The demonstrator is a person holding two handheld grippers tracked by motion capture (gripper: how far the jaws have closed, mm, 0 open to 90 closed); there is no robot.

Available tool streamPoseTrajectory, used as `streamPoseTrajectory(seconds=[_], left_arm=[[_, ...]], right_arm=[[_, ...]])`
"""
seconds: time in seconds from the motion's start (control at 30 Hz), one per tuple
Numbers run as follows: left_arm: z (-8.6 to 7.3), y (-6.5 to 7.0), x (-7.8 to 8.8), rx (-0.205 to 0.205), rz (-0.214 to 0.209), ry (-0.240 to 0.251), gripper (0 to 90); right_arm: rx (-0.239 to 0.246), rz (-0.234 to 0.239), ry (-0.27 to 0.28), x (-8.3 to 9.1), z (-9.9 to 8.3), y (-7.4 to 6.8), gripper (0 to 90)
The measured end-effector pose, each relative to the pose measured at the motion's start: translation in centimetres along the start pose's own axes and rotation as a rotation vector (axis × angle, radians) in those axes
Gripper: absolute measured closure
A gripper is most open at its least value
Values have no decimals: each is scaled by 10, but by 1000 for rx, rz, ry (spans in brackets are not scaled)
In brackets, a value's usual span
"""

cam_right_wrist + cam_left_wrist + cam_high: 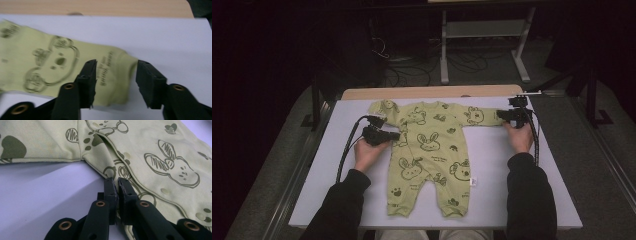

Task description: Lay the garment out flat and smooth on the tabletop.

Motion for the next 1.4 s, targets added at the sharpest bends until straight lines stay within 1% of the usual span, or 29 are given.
streamPoseTrajectory(seconds=[0.03,0.07,0.13,0.23,0.3,0.37,0.4,0.43,0.47,0.5,0.53,0.6,0.7,0.73,0.8,0.83,0.93,1.17,1.27,1.37,1.4], left_arm=[[0,0,0,2,0,1,851],[0,1,0,2,0,2,851],[0,1,1,0,0,3,851],[0,1,1,-1,2,3,851],[0,1,2,2,-2,4,851],[0,1,2,2,-3,5,851],[0,1,2,3,-4,5,851],[0,1,2,3,-4,5,851],[0,1,2,1,-2,3,851],[0,1,1,1,0,3,851],[0,1,1,2,-2,3,851],[0,0,1,3,-3,3,850],[0,1,1,6,-5,5,851],[0,1,1,6,-7,6,850],[0,1,2,7,-8,7,851],[0,1,2,7,-9,8,851],[0,1,2,7,-10,9,851],[0,1,3,6,-11,10,850],[0,1,3,5,-12,11,850],[0,1,3,5,-14,12,850],[1,1,3,6,-14,12,850]], right_arm=[[4,36,24,4,4,-3,450],[7,60,40,6,6,-6,420],[16,88,59,11,11,-13,405],[30,124,105,20,18,-22,377],[28,160,119,24,22,-26,328],[34,182,124,27,24,-29,295],[38,201,124,29,26,-31,267],[45,219,118,30,27,-34,238],[50,227,112,30,28,-36,205],[59,233,99,31,30,-39,143],[74,241,91,31,31,-42,131],[96,271,88,32,32,-48,127],[113,319,84,32,32,-56,125],[117,326,83,31,32,-57,125],[133,352,70,30,32,-63,127],[138,376,62,28,31,-67,127],[151,409,33,23,29,-77,127],[197,449,-34,6,21,-101,128],[207,460,-63,-1,16,-109,136],[218,463,-109,-10,9,-117,150],[219,466,-116,-13,7,-118,159]])
Point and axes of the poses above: each handheld gripper's, and its own axes: x roughly backward along the jaws, z roughly out of its top, y roughly to its right, the point moved 3 cm from there along -x, roughly forward along the jaws, and after that the axes turned 13 degrees about x, right-handed, at the moved point
